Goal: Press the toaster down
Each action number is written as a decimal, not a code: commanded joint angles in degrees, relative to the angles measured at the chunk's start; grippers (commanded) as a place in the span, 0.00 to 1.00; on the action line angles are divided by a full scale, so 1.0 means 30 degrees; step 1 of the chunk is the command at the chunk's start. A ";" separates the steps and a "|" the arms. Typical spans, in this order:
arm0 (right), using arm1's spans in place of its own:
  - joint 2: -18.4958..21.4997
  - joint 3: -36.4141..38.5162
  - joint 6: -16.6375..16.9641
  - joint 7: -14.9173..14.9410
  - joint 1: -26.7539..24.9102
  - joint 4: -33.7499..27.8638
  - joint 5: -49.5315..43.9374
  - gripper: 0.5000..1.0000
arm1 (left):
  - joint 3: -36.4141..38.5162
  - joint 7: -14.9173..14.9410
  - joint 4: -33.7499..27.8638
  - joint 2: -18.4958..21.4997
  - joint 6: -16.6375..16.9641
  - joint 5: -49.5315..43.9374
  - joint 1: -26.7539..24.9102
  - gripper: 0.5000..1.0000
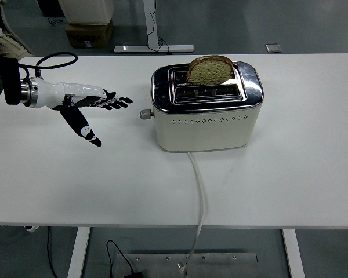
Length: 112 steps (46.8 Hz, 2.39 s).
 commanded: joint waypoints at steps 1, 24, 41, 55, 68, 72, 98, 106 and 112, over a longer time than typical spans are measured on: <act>0.0000 0.0002 0.0000 0.0000 0.0000 0.0013 0.0000 1.00 | 0.0112 0.0000 0.0043 -0.0003 -0.0001 -0.0002 -0.0004 1.00; 0.0000 0.0002 0.0000 0.0000 0.0000 0.0013 0.0000 1.00 | 0.0464 0.0000 0.0541 -0.0823 -0.0001 0.0730 -0.0062 1.00; 0.0000 0.0002 0.0000 0.0000 0.0000 0.0013 0.0000 1.00 | 0.0493 0.0000 0.0571 -0.0852 -0.0001 0.0789 -0.0150 1.00; 0.0000 0.0002 0.0000 0.0000 0.0000 -0.0016 0.0000 1.00 | 0.0493 0.0000 0.0716 -0.1203 -0.0001 0.0789 -0.0121 1.00; 0.0000 0.0002 0.0000 0.0000 0.0000 0.0013 0.0000 1.00 | 0.0494 0.0000 0.1215 -0.1702 -0.0001 0.0789 -0.0150 1.00; 0.0000 0.0002 0.0000 0.0000 0.0000 0.0013 0.0000 1.00 | 0.0523 0.0000 0.1244 -0.1906 -0.0001 0.0789 -0.0150 1.00; 0.0000 0.0002 0.0000 0.0000 0.0000 0.0013 0.0000 1.00 | 0.0903 0.0000 0.1507 -0.2112 -0.0001 0.0789 0.0113 1.00; 0.0000 0.0002 0.0000 0.0000 0.0000 0.0013 0.0000 1.00 | 0.1138 0.0000 0.2210 -0.2522 -0.0001 0.0760 0.0143 1.00; 0.0000 -0.0028 0.0000 0.0000 0.0000 0.0013 0.0000 1.00 | 0.1167 0.0000 0.2357 -0.2786 -0.0001 0.0789 0.0260 1.00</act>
